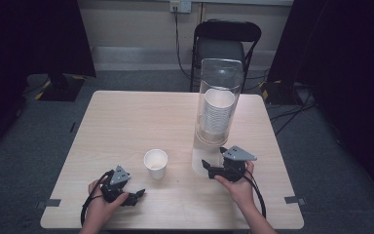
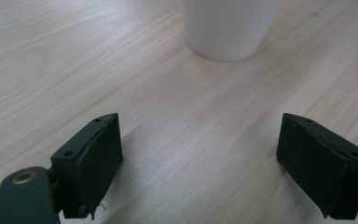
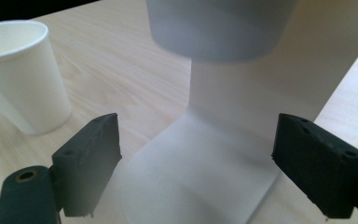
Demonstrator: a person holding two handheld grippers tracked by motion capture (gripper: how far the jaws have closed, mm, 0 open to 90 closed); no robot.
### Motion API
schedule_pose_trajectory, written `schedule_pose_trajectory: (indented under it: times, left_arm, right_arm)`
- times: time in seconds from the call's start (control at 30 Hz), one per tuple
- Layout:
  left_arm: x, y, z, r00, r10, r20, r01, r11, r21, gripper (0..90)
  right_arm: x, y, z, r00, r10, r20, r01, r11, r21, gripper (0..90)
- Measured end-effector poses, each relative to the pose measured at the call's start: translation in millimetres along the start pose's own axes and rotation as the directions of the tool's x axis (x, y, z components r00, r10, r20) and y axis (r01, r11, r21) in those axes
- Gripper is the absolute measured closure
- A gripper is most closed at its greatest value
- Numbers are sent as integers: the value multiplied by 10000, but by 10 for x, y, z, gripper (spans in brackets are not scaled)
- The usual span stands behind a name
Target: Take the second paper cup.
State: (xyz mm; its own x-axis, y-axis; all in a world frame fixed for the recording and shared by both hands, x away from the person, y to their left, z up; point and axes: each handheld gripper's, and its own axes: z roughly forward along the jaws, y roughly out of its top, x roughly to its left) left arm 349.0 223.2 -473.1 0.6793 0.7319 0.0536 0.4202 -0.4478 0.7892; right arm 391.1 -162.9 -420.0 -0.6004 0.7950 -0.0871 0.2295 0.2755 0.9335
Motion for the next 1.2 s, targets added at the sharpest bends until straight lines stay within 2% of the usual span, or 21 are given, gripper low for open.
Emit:
schedule_pose_trajectory:
  times: [0.07, 0.13, 0.17, 0.23, 0.33, 0.43, 0.53, 0.57, 0.6, 0.63, 0.67, 0.77, 1.2]
  left_arm:
    - [-1, 0, 0, 10000, 2, -2, -2, 10000, 2, 137]
    - [0, 0, -1, 10000, 9, -1, -9, 10000, 9, 137]
    - [-1, 0, -1, 10000, 1, -2, -1, 10000, 5, 137]
    - [-1, 0, 0, 10000, -9, -1, 9, 10000, -4, 137]
    - [-1, 0, 0, 10000, -10, 0, 10, 10000, -4, 137]
    - [-1, 0, 0, 10000, -3, 0, 3, 10000, 1, 137]
    - [-1, 0, 0, 10000, -12, 0, 12, 10000, -7, 137]
    - [0, 0, 0, 10000, -4, -2, 4, 10000, -5, 137]
    - [0, 0, 0, 10000, -4, -2, 4, 10000, -5, 137]
    - [0, 0, 0, 10000, -1, -1, 1, 10000, 0, 137]
    - [0, 0, 0, 10000, -1, 0, 1, 10000, -1, 137]
    - [0, 0, 0, 10000, 2, 0, -2, 10000, 4, 137]
    - [-1, -1, -1, 10000, -1, -4, 1, 10000, 8, 137]
  right_arm:
    - [1, 49, 8, 10000, -76, -31, 76, 10000, -29, 145]
    - [-12, 88, 12, 10000, 19, 40, -18, 9999, -116, 146]
    - [-40, 124, 13, 9998, 186, 46, -184, 9991, -371, 147]
    - [-50, 140, 6, 9996, 240, 122, -236, 9991, -358, 147]
    - [-88, 213, -10, 9994, 271, 196, -258, 9976, -647, 148]
    - [-115, 312, -12, 9994, 331, -44, -333, 9968, -723, 155]
    - [-114, 359, -12, 9998, 220, -8, -220, 9971, -727, 165]
    - [-111, 388, 4, 9994, 271, -227, -288, 9967, -762, 185]
    - [-111, 388, 4, 9994, 271, -227, -288, 9967, -762, 185]
    - [-101, 412, 17, 9996, 133, -250, -154, 9961, -868, 229]
    - [-101, 412, 17, 9996, 133, -250, -154, 9961, -868, 229]
    - [-90, 447, 23, 9995, 229, -236, -257, 9914, -1283, 319]
    - [-126, 421, 33, 9987, -1, -501, -65, 9914, -1307, 341]
